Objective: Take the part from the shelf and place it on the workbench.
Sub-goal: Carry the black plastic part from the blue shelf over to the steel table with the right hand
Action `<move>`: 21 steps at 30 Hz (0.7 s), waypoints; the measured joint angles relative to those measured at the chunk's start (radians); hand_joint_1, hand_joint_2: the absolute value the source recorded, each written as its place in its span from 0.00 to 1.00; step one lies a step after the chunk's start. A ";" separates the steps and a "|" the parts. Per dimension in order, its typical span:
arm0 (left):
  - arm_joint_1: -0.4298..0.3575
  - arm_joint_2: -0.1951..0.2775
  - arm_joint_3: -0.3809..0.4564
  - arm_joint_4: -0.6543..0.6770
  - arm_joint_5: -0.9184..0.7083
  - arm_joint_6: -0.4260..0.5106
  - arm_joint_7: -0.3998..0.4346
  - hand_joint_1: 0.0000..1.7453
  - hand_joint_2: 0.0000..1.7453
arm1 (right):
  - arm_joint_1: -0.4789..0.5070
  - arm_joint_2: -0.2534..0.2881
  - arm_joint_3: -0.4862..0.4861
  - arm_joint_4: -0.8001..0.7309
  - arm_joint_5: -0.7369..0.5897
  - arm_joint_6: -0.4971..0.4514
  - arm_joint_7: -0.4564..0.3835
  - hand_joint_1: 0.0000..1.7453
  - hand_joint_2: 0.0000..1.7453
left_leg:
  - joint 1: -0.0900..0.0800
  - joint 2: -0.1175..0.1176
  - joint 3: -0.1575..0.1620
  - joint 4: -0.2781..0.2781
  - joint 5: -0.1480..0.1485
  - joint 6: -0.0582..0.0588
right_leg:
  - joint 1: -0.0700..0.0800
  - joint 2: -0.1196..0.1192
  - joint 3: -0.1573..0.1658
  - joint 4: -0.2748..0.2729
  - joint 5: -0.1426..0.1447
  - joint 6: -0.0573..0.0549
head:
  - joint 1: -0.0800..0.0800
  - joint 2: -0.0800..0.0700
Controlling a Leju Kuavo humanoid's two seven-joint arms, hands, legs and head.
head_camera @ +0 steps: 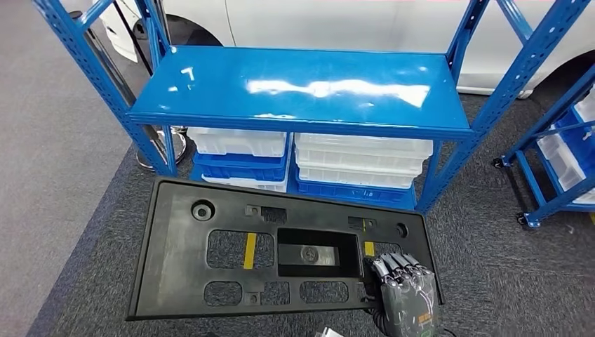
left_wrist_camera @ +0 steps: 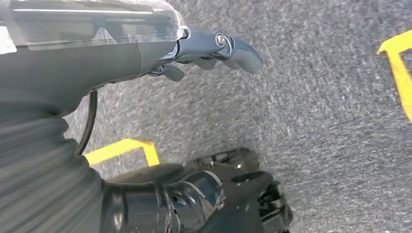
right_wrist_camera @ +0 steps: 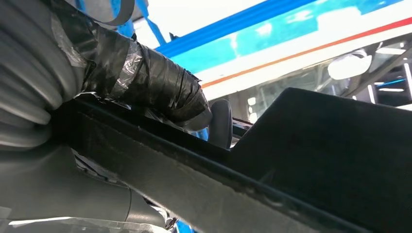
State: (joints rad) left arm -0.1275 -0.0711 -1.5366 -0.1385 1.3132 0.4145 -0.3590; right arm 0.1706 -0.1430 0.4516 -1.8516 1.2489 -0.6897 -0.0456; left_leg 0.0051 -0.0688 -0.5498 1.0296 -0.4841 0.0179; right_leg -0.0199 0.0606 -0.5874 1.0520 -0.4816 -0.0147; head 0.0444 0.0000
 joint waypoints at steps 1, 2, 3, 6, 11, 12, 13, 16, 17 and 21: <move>-0.001 0.001 0.000 0.000 0.001 0.000 0.000 0.00 1.00 | 0.001 0.000 0.000 0.000 -0.001 0.000 -0.001 1.00 1.00 | -0.002 0.005 0.001 -0.006 0.000 0.002 | -0.002 0.009 -0.004 -0.002 0.004 0.007 | -0.001 0.000; -0.001 0.000 0.000 0.000 0.002 0.001 0.000 0.00 1.00 | 0.002 0.000 -0.001 -0.001 -0.002 0.000 -0.001 1.00 1.00 | 0.001 0.014 0.004 -0.016 0.002 0.004 | -0.002 0.016 -0.007 -0.005 0.007 0.014 | -0.002 0.000; -0.001 0.000 0.000 0.000 0.002 0.002 0.000 0.00 1.00 | 0.004 0.000 -0.002 -0.002 -0.003 0.000 -0.002 1.00 1.00 | 0.003 0.025 0.007 -0.026 0.007 0.008 | 0.000 0.013 -0.010 -0.002 0.004 0.020 | -0.002 0.000; -0.001 -0.001 0.000 0.000 0.003 0.004 0.000 0.00 1.00 | 0.005 0.000 -0.005 -0.004 -0.006 0.000 -0.006 1.00 1.00 | 0.006 0.059 0.015 -0.047 0.018 0.018 | 0.004 -0.033 -0.063 0.109 -0.064 0.029 | 0.001 0.000; 0.000 -0.001 0.000 0.000 0.005 0.004 0.002 0.00 1.00 | 0.010 0.000 -0.008 -0.005 -0.012 0.000 -0.012 1.00 1.00 | 0.002 0.114 0.013 -0.033 0.007 0.020 | 0.004 -0.059 -0.099 0.189 -0.061 0.036 | 0.001 0.000; 0.000 -0.002 0.000 0.000 0.005 0.004 0.002 0.00 1.00 | 0.010 0.000 -0.008 -0.005 -0.013 0.000 -0.013 1.00 1.00 | 0.001 0.123 0.014 -0.029 0.002 0.017 | 0.005 -0.076 -0.063 0.120 -0.031 0.033 | 0.001 0.000; -0.001 -0.002 0.000 0.000 0.005 0.004 0.002 0.00 1.00 | 0.010 0.000 -0.009 -0.006 -0.014 0.000 -0.014 1.00 1.00 | -0.002 0.131 0.014 -0.022 -0.003 0.013 | 0.008 -0.096 -0.032 0.060 -0.010 0.028 | 0.001 0.000; -0.002 -0.002 0.000 0.000 0.006 0.005 0.002 0.00 1.00 | 0.012 0.000 -0.014 -0.010 -0.014 0.000 -0.017 1.00 1.00 | -0.011 0.151 0.015 -0.014 -0.012 -0.002 | 0.017 -0.114 -0.007 0.001 0.001 0.007 | 0.000 0.000; -0.002 -0.002 0.000 0.000 0.006 0.005 0.002 0.00 1.00 | 0.014 0.000 -0.016 -0.013 -0.014 0.000 -0.018 1.00 1.00 | -0.011 0.157 0.017 -0.015 -0.014 -0.006 | 0.016 -0.103 -0.009 0.000 0.003 0.002 | 0.000 0.000; -0.002 -0.002 0.000 0.000 0.007 0.006 0.002 0.00 1.00 | 0.028 0.004 -0.030 -0.033 -0.013 0.000 -0.028 1.00 1.00 | -0.002 0.100 -0.024 0.094 -0.095 -0.027 | 0.006 -0.070 -0.010 -0.009 0.012 -0.016 | 0.000 0.000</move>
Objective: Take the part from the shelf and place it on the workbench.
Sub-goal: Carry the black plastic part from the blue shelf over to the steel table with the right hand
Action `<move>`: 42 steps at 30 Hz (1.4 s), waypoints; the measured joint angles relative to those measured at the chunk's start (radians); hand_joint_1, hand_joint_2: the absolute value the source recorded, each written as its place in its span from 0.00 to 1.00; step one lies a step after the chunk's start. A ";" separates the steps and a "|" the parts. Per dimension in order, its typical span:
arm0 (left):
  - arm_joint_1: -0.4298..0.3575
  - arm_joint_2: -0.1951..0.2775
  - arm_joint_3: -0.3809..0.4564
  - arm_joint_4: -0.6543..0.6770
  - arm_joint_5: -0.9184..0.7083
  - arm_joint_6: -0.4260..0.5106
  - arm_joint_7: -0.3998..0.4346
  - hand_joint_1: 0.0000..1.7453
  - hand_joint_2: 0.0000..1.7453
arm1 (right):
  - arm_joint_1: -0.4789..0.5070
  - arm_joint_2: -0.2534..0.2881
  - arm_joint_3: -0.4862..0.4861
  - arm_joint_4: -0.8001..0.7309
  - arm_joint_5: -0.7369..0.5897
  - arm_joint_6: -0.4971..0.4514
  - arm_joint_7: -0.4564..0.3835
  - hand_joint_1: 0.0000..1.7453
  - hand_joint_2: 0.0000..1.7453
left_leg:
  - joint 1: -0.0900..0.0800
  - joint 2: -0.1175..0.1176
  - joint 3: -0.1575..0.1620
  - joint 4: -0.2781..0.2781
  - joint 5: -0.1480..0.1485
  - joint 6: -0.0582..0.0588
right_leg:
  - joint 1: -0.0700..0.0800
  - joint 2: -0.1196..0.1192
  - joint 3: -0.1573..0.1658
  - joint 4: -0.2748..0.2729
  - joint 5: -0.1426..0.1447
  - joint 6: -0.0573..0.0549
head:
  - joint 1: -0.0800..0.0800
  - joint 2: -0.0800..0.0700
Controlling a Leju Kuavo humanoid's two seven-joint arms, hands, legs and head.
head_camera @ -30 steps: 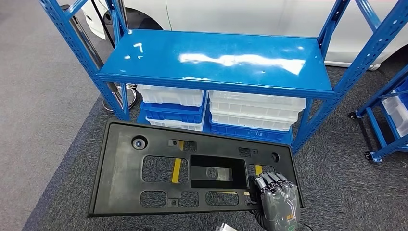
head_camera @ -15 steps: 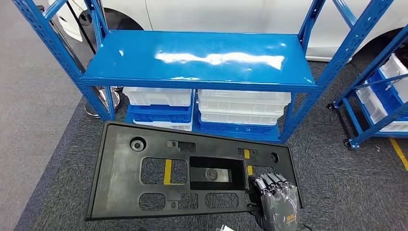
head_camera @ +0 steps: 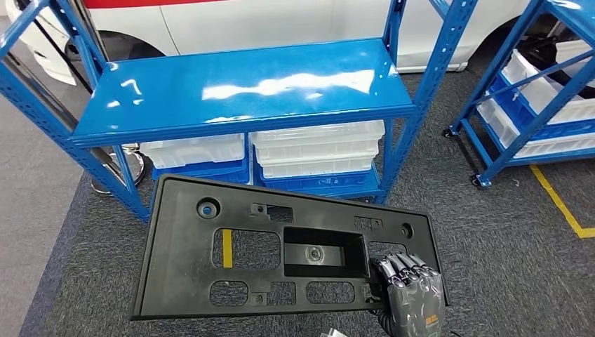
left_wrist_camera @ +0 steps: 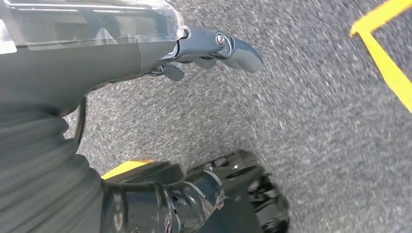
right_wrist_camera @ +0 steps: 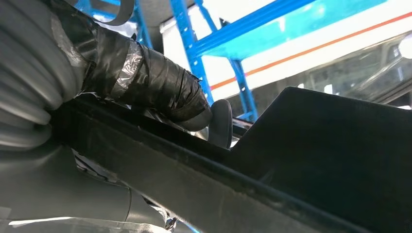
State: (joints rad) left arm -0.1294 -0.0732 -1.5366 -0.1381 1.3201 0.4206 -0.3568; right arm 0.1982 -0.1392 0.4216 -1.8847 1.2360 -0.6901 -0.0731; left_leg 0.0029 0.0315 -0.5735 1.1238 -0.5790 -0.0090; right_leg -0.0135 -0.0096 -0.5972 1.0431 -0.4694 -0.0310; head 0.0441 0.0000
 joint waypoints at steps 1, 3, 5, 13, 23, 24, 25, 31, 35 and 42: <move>0.001 0.000 0.000 0.000 0.001 0.000 0.000 0.00 1.00 | 0.004 0.002 -0.004 -0.004 0.001 0.000 -0.004 1.00 1.00 | 0.001 -0.013 -0.029 0.067 -0.035 -0.003 | 0.000 0.010 -0.001 0.000 0.001 -0.002 | 0.000 0.000; 0.004 0.000 0.000 0.000 0.004 0.000 0.000 0.00 1.00 | 0.016 0.007 -0.014 -0.012 0.001 0.000 -0.012 1.00 1.00 | 0.003 -0.021 -0.074 0.170 -0.069 -0.006 | 0.000 0.031 -0.003 0.002 0.001 -0.003 | 0.000 0.000; 0.005 0.000 0.000 0.000 0.007 0.000 0.000 0.00 1.00 | 0.030 0.011 -0.028 -0.020 0.001 0.000 -0.019 1.00 1.00 | 0.004 -0.024 -0.059 0.138 -0.027 -0.004 | 0.000 0.055 -0.002 0.004 0.001 -0.003 | 0.000 0.000; 0.002 -0.001 0.000 0.000 0.017 0.001 0.000 0.00 1.00 | 0.085 0.044 -0.104 -0.070 -0.008 0.000 -0.058 1.00 1.00 | 0.009 -0.070 0.052 -0.119 0.080 0.029 | -0.001 0.104 -0.022 0.013 0.009 0.035 | 0.001 0.000; 0.004 -0.002 0.000 0.000 0.026 0.001 0.000 0.00 1.00 | 0.122 0.076 -0.163 -0.098 -0.022 0.000 -0.105 1.00 1.00 | 0.001 0.055 0.059 -0.119 0.071 0.038 | 0.001 -0.043 -0.019 0.053 -0.014 0.041 | 0.004 0.000; 0.003 -0.003 0.000 0.000 0.029 0.001 0.000 0.00 1.00 | 0.126 0.081 -0.167 -0.103 -0.024 0.000 -0.113 1.00 1.00 | -0.002 0.063 0.061 -0.116 0.067 0.033 | 0.005 -0.056 -0.002 0.019 -0.008 0.036 | 0.004 0.000; 0.003 -0.003 0.000 0.000 0.032 0.002 0.000 0.00 1.00 | 0.130 0.087 -0.172 -0.108 -0.028 0.000 -0.124 1.00 1.00 | -0.005 0.071 0.062 -0.115 0.064 0.028 | 0.009 -0.061 0.002 0.007 -0.011 0.030 | 0.003 0.000; 0.003 -0.003 0.000 0.000 0.039 0.003 -0.003 0.00 1.00 | 0.157 0.142 -0.208 -0.137 -0.062 -0.001 -0.196 1.00 1.00 | 0.002 -0.003 0.017 0.015 -0.033 0.000 | -0.001 0.002 -0.003 -0.004 0.001 0.000 | 0.002 0.000; 0.008 -0.003 -0.001 0.000 0.046 0.003 -0.004 0.00 1.00 | 0.170 0.179 -0.237 -0.143 -0.086 -0.001 -0.245 1.00 1.00 | 0.005 -0.023 -0.050 0.160 -0.070 -0.003 | 0.000 0.054 -0.006 0.000 0.003 -0.003 | 0.002 0.000; 0.006 -0.003 -0.002 0.000 0.050 0.005 -0.008 0.00 1.00 | 0.181 0.227 -0.280 -0.154 -0.120 -0.001 -0.296 1.00 1.00 | 0.012 -0.100 0.059 -0.105 0.054 0.012 | -0.001 0.136 -0.024 0.008 0.015 0.029 | 0.003 0.000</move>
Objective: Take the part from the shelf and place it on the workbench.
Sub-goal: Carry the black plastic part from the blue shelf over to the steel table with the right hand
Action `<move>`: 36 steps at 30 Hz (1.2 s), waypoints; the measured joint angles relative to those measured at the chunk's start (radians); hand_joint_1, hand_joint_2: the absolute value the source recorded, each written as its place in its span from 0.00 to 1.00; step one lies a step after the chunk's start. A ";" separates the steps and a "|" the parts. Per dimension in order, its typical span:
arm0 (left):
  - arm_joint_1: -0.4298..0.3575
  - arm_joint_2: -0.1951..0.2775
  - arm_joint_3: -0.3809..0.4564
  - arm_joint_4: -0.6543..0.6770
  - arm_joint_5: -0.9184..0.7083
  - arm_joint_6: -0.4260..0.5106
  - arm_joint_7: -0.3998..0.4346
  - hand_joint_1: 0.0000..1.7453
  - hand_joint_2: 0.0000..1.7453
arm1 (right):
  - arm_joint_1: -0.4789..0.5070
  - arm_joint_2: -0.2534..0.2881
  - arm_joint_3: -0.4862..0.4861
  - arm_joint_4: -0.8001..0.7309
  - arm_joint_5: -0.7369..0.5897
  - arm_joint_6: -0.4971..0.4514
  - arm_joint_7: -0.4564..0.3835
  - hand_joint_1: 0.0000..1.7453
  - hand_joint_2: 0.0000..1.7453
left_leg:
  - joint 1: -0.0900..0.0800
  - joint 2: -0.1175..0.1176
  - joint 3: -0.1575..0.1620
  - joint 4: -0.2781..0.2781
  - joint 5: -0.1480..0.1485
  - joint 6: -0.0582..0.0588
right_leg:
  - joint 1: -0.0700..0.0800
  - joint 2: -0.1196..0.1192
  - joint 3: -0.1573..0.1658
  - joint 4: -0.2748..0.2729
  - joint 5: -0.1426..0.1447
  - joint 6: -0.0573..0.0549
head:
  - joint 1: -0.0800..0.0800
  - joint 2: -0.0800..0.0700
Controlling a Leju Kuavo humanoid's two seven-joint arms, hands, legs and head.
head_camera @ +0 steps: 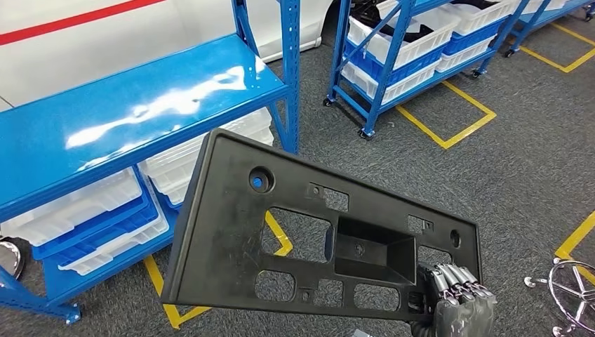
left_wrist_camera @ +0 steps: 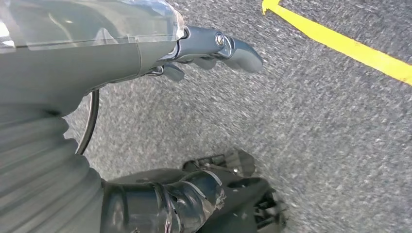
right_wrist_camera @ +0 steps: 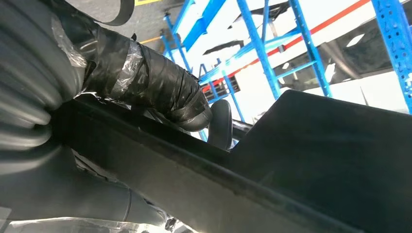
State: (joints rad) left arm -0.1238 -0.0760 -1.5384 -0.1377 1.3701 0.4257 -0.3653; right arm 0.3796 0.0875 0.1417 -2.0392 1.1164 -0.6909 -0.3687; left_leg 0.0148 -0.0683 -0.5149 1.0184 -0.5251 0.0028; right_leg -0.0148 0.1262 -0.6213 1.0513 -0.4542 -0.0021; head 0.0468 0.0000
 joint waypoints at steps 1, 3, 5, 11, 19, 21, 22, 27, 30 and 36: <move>-0.001 0.000 0.000 0.000 0.000 0.000 0.000 0.00 1.00 | 0.004 0.004 -0.006 -0.002 -0.003 0.000 -0.004 1.00 1.00 | 0.001 0.012 0.002 -0.005 0.005 0.007 | -0.001 0.001 -0.003 0.000 0.001 0.006 | 0.000 0.000; -0.002 -0.001 0.000 0.000 0.001 0.001 -0.002 0.00 1.00 | 0.008 0.010 -0.016 -0.004 -0.009 0.000 -0.010 1.00 1.00 | 0.003 0.038 0.004 -0.016 0.014 0.023 | 0.001 -0.040 -0.023 0.042 -0.029 0.014 | 0.002 0.000; 0.000 -0.001 0.000 0.000 0.003 0.001 -0.003 0.00 1.00 | 0.008 0.015 -0.024 -0.005 -0.016 0.000 -0.017 1.00 1.00 | -0.001 0.067 0.004 -0.020 0.017 0.031 | 0.002 -0.097 -0.074 0.156 -0.095 0.018 | 0.004 0.000; 0.000 -0.001 -0.001 0.000 0.006 0.001 -0.003 0.00 1.00 | 0.010 0.025 -0.039 -0.005 -0.033 0.000 -0.036 1.00 1.00 | -0.009 0.146 0.012 -0.018 0.006 0.028 | 0.007 -0.163 -0.016 0.094 -0.049 0.011 | 0.004 0.000; -0.005 -0.001 -0.002 0.000 0.006 0.002 -0.004 0.00 1.00 | 0.011 0.042 -0.047 -0.007 -0.042 -0.001 -0.048 1.00 1.00 | -0.013 0.116 -0.013 0.070 -0.071 -0.003 | 0.010 -0.151 0.032 -0.022 -0.021 -0.029 | 0.003 0.000; -0.002 -0.001 -0.003 0.000 0.008 0.002 -0.004 0.00 1.00 | 0.011 0.049 -0.049 -0.008 -0.051 -0.001 -0.060 1.00 1.00 | -0.010 0.080 -0.073 0.204 -0.133 -0.009 | 0.009 -0.126 0.029 -0.022 -0.020 -0.035 | 0.003 0.000; 0.000 -0.001 -0.003 0.000 0.009 0.002 -0.003 0.00 1.00 | 0.011 0.053 -0.050 -0.008 -0.056 -0.001 -0.066 1.00 1.00 | -0.009 0.077 -0.097 0.251 -0.145 -0.011 | 0.009 -0.112 0.029 -0.021 -0.020 -0.035 | 0.003 0.000; 0.001 -0.001 -0.004 0.000 0.014 0.003 -0.002 0.00 1.00 | 0.012 0.068 -0.055 -0.008 -0.078 -0.001 -0.088 1.00 1.00 | 0.004 0.026 -0.027 0.064 -0.011 -0.012 | 0.008 -0.044 0.027 -0.005 -0.023 -0.027 | 0.003 0.000; 0.001 -0.001 -0.006 0.000 0.018 0.003 0.000 0.00 1.00 | 0.014 0.075 -0.059 -0.009 -0.090 -0.001 -0.100 1.00 1.00 | 0.002 -0.002 -0.005 0.007 -0.004 -0.003 | 0.006 -0.011 0.012 0.002 -0.017 -0.005 | 0.003 0.000; 0.001 0.000 -0.007 0.001 0.021 0.009 0.001 0.00 1.00 | 0.019 0.091 -0.070 -0.013 -0.135 -0.001 -0.167 1.00 1.00 | -0.001 0.073 -0.001 -0.012 0.013 0.030 | 0.006 -0.104 -0.079 0.188 -0.120 0.019 | 0.005 0.000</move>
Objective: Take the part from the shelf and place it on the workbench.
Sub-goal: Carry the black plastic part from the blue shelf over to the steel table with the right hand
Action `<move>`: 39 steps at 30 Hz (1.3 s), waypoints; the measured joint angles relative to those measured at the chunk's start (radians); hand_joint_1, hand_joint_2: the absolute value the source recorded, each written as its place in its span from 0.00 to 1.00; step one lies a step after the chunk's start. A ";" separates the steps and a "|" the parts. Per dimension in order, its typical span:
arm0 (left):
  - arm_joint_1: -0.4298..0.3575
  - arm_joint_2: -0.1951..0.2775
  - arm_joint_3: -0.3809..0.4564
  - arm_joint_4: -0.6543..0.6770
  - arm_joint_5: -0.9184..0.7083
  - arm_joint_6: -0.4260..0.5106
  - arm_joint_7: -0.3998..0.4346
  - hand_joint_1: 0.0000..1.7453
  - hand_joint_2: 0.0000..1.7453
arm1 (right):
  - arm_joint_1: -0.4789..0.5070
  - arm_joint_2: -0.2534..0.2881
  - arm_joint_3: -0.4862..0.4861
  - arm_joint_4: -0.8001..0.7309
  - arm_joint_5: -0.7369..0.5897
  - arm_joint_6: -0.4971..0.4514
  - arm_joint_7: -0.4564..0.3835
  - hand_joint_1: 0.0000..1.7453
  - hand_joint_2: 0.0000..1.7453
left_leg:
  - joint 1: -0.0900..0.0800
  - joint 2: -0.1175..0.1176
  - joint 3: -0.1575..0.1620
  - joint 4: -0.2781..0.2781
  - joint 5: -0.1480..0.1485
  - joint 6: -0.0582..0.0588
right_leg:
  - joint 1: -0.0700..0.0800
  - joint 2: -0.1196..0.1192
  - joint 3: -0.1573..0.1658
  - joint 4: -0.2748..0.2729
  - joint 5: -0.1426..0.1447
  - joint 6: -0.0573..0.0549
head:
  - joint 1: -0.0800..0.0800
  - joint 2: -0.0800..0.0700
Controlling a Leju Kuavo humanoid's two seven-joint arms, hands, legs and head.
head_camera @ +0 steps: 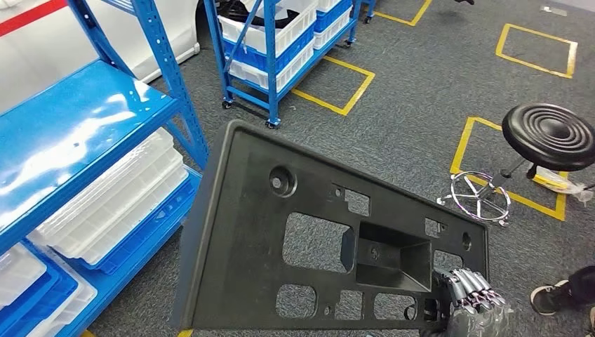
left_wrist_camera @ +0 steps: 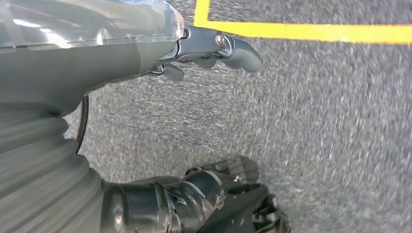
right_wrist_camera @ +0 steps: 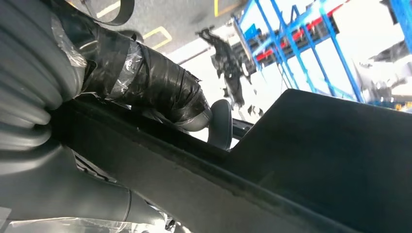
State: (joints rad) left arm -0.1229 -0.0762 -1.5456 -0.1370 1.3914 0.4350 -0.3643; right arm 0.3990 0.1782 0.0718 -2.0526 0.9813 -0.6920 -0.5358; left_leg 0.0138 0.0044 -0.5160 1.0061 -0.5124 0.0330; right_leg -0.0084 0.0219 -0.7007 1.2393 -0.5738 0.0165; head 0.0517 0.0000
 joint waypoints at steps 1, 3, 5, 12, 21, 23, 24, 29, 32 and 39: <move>0.001 0.000 0.000 0.000 0.000 0.001 0.000 0.00 1.00 | 0.000 0.006 -0.002 0.000 -0.008 0.000 -0.016 1.00 1.00 | -0.002 0.015 -0.001 0.000 -0.001 0.001 | -0.001 -0.009 -0.025 0.055 -0.020 0.002 | 0.000 0.000; 0.002 0.001 -0.001 0.000 0.001 0.002 0.001 0.00 1.00 | 0.002 0.016 -0.009 0.000 -0.018 0.000 -0.036 1.00 1.00 | -0.004 0.042 0.000 0.001 -0.003 0.001 | -0.003 -0.016 -0.027 0.069 -0.007 0.002 | 0.000 0.000; -0.001 0.001 -0.001 0.000 0.002 0.002 0.000 0.00 1.00 | 0.002 0.025 -0.016 -0.002 -0.024 0.000 -0.047 1.00 1.00 | -0.005 0.063 0.005 0.001 -0.007 -0.001 | 0.000 -0.041 0.043 -0.057 0.053 -0.006 | 0.000 0.000; -0.006 0.000 -0.001 0.000 0.003 0.002 -0.001 0.00 1.00 | 0.005 0.050 -0.026 -0.010 -0.028 0.000 -0.065 1.00 1.00 | -0.011 0.089 0.010 0.019 -0.038 -0.028 | 0.015 -0.055 0.115 -0.213 0.095 -0.040 | -0.001 0.000; 0.000 0.000 -0.002 0.000 0.008 0.002 -0.001 0.00 1.00 | 0.004 0.072 -0.038 -0.014 -0.036 0.000 -0.088 1.00 1.00 | 0.004 -0.038 -0.053 0.112 -0.031 -0.040 | 0.004 0.057 0.118 -0.207 0.099 -0.044 | -0.002 0.000; -0.001 0.000 -0.003 0.000 0.008 0.002 -0.002 0.00 1.00 | 0.004 0.075 -0.041 -0.014 -0.038 0.000 -0.091 1.00 1.00 | 0.008 -0.083 -0.022 0.030 -0.005 -0.035 | 0.003 0.081 0.109 -0.197 0.098 -0.033 | -0.001 0.000; -0.001 0.000 -0.003 0.000 0.009 0.002 -0.001 0.00 1.00 | 0.004 0.077 -0.041 -0.014 -0.039 0.000 -0.092 1.00 1.00 | 0.007 -0.092 -0.019 0.024 -0.008 -0.031 | 0.003 0.092 0.104 -0.196 0.100 -0.026 | -0.001 0.000; -0.002 0.000 -0.005 0.000 0.004 0.004 0.001 0.00 1.00 | 0.009 0.079 -0.048 -0.018 -0.040 0.000 -0.095 1.00 1.00 | 0.005 -0.029 -0.015 0.002 0.010 0.003 | 0.000 0.033 0.055 -0.115 0.051 0.000 | 0.001 0.000; 0.003 0.001 -0.006 0.001 0.002 0.004 0.004 0.00 1.00 | 0.010 0.079 -0.051 -0.018 -0.040 0.000 -0.095 1.00 1.00 | -0.001 0.016 -0.017 0.002 0.009 0.008 | -0.002 -0.010 -0.019 0.049 -0.025 0.009 | 0.002 0.000; -0.001 0.000 -0.008 0.001 0.001 0.003 0.006 0.00 1.00 | 0.011 0.079 -0.057 -0.019 -0.040 0.000 -0.095 1.00 1.00 | -0.008 0.088 -0.004 0.003 -0.005 -0.009 | 0.021 -0.104 0.128 -0.211 0.080 -0.019 | 0.001 0.000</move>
State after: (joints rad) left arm -0.1239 -0.0760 -1.5538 -0.1358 1.3922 0.4381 -0.3586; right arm 0.4100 0.2569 0.0149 -2.0711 0.9415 -0.6924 -0.6306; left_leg 0.0054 0.0923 -0.5201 1.0094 -0.5170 0.0245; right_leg 0.0125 -0.0822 -0.5724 1.0288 -0.4933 -0.0023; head 0.0531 0.0000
